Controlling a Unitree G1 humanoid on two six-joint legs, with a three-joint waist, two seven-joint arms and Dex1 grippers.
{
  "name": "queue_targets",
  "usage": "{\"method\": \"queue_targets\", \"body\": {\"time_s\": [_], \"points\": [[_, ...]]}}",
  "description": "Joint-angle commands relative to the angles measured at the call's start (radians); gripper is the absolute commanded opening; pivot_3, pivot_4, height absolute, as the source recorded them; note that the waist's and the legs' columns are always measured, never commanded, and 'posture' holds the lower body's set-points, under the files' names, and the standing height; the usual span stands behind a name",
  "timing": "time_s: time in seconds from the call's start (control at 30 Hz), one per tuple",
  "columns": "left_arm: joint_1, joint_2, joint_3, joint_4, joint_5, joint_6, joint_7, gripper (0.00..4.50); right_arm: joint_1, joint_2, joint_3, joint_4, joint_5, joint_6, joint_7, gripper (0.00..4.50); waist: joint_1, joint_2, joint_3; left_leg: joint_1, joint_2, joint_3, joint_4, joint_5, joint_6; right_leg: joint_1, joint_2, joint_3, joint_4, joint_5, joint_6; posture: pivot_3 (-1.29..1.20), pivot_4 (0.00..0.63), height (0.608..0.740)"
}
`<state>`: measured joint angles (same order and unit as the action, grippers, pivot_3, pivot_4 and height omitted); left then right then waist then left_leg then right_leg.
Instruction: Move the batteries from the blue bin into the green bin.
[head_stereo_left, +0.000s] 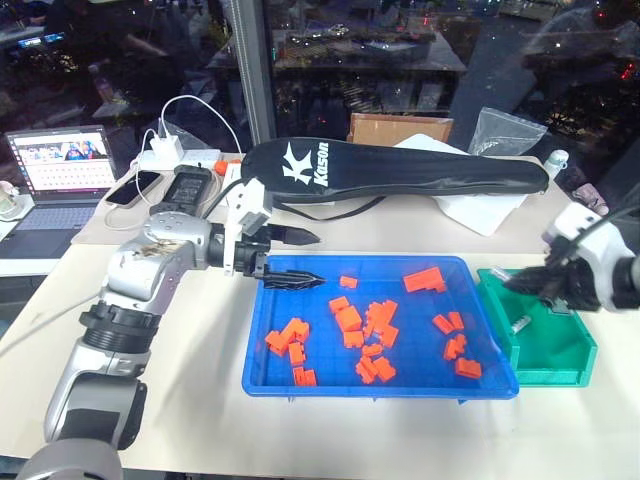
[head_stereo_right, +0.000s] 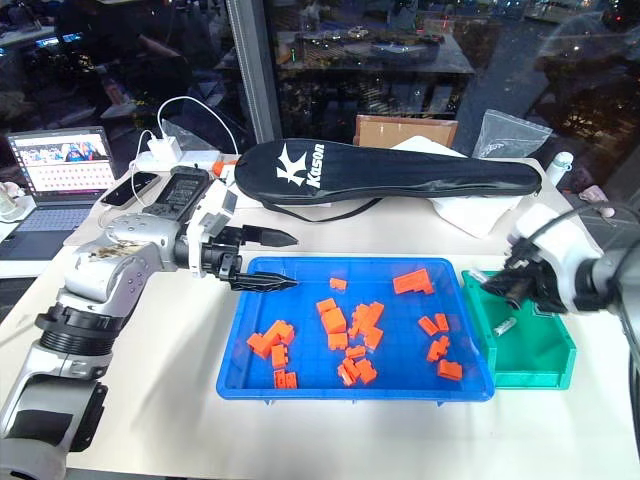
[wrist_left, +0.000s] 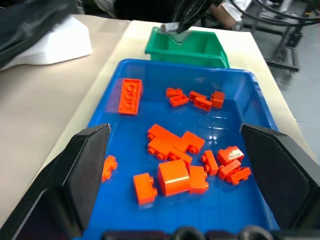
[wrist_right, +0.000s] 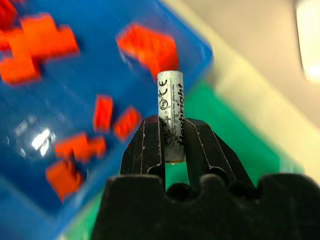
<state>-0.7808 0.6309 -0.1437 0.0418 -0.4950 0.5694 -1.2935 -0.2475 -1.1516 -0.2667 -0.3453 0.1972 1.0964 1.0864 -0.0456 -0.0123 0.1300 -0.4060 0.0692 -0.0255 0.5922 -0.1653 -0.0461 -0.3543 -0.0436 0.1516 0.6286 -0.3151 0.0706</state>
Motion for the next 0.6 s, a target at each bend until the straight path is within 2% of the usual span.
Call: {"method": "queue_targets", "body": {"time_s": [0.03,0.1,0.17,0.2,0.37,0.5,0.6], "points": [[-0.017,-0.005,0.014,-0.005,0.020,-0.030,0.020,4.50,0.040,-0.007,-0.042,0.003,-0.012,-0.040,-0.059,0.25,-0.002,0.000,0.000,0.000,0.000,0.000,0.000,0.000,0.000,0.000,0.000,0.000,0.000,0.000,0.000,0.00,0.150,0.731],[-0.012,-0.005,0.015,-0.014,0.035,-0.033,0.040,4.50,0.056,-0.010,-0.021,0.037,-0.017,-0.059,-0.086,0.25,-0.002,0.001,0.000,0.000,0.000,0.000,0.000,0.000,0.000,0.000,0.000,0.000,0.000,0.000,0.000,0.00,0.150,0.731],[-0.006,-0.012,0.033,-0.026,0.039,-0.037,0.073,4.50,0.049,-0.018,0.019,0.094,-0.035,-0.105,-0.111,1.25,0.000,0.000,0.000,0.000,0.000,0.000,0.000,0.000,0.000,0.000,0.000,0.000,0.000,0.000,0.000,0.00,0.150,0.731],[-0.005,-0.017,0.042,-0.030,0.038,-0.038,0.088,4.50,0.042,-0.022,0.035,0.117,-0.045,-0.126,-0.123,1.45,0.001,0.000,0.000,0.000,0.000,0.000,0.000,0.000,0.000,0.000,0.000,0.000,0.000,0.000,0.000,0.00,0.150,0.731],[0.012,-0.012,0.061,-0.057,0.066,-0.076,0.154,4.50,-0.048,-0.042,0.072,0.164,-0.025,-0.158,-0.124,3.25,0.001,0.002,0.000,-0.001,0.000,0.000,0.000,0.000,0.000,0.000,0.000,0.000,-0.001,0.000,0.000,0.00,0.150,0.731],[0.038,-0.015,0.074,-0.059,0.099,-0.138,0.198,4.50,-0.108,-0.045,0.053,0.150,-0.001,-0.186,-0.128,4.48,0.001,0.004,0.000,0.000,0.000,0.000,0.000,0.000,0.000,0.000,0.000,0.000,-0.001,0.000,0.000,0.00,0.150,0.731],[0.053,-0.009,0.087,-0.060,0.107,-0.139,0.218,4.50,-0.126,0.003,-0.004,0.087,0.084,-0.215,-0.101,4.48,0.003,0.003,0.001,0.000,0.000,0.000,0.000,0.000,0.000,0.001,0.000,0.000,-0.001,0.000,0.000,0.00,0.150,0.731]]}}
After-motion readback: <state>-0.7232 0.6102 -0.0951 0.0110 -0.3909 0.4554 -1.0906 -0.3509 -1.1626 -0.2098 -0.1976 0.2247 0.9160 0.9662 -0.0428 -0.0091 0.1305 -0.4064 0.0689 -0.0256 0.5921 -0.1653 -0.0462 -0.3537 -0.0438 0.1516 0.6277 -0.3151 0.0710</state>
